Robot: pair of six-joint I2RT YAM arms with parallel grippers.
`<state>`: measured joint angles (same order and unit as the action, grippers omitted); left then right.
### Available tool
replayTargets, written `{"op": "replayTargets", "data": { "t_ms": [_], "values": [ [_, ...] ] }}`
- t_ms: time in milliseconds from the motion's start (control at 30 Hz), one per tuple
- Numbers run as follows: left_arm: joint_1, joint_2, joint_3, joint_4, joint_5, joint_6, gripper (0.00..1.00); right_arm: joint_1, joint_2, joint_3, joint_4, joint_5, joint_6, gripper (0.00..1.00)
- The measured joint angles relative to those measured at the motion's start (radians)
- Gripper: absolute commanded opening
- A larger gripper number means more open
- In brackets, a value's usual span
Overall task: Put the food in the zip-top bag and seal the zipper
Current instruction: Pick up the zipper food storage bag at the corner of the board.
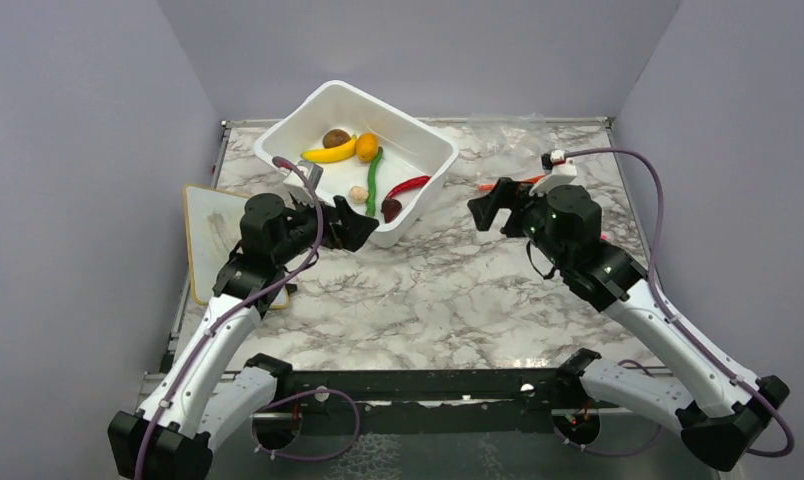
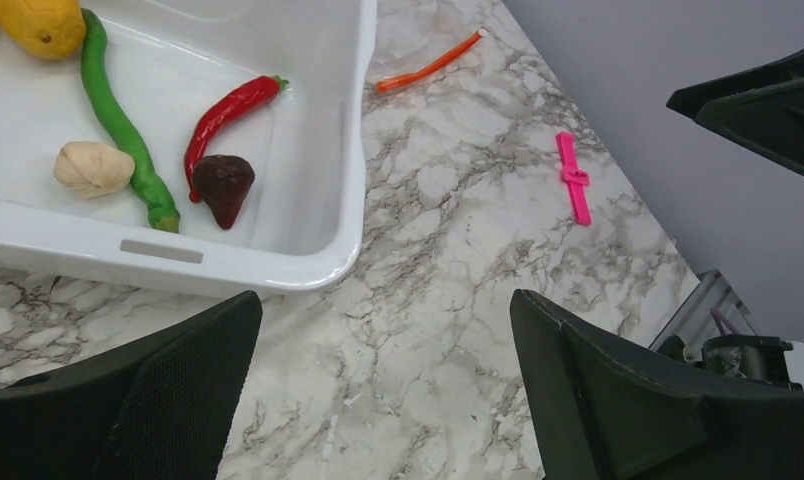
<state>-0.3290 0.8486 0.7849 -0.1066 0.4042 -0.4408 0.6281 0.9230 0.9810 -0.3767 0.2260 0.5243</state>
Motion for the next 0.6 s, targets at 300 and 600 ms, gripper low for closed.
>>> {"op": "replayTargets", "data": {
  "t_ms": [300,600],
  "values": [
    [0.0,0.043,-0.018,-0.023,0.018,0.018,0.98,0.0,0.183,0.06,0.011,0.198,-0.026,0.87],
    [-0.012,-0.05,-0.104,-0.034,0.007,0.092,0.99,-0.016,0.387,0.086,0.098,0.283,-0.044,0.56]
  ]
}}
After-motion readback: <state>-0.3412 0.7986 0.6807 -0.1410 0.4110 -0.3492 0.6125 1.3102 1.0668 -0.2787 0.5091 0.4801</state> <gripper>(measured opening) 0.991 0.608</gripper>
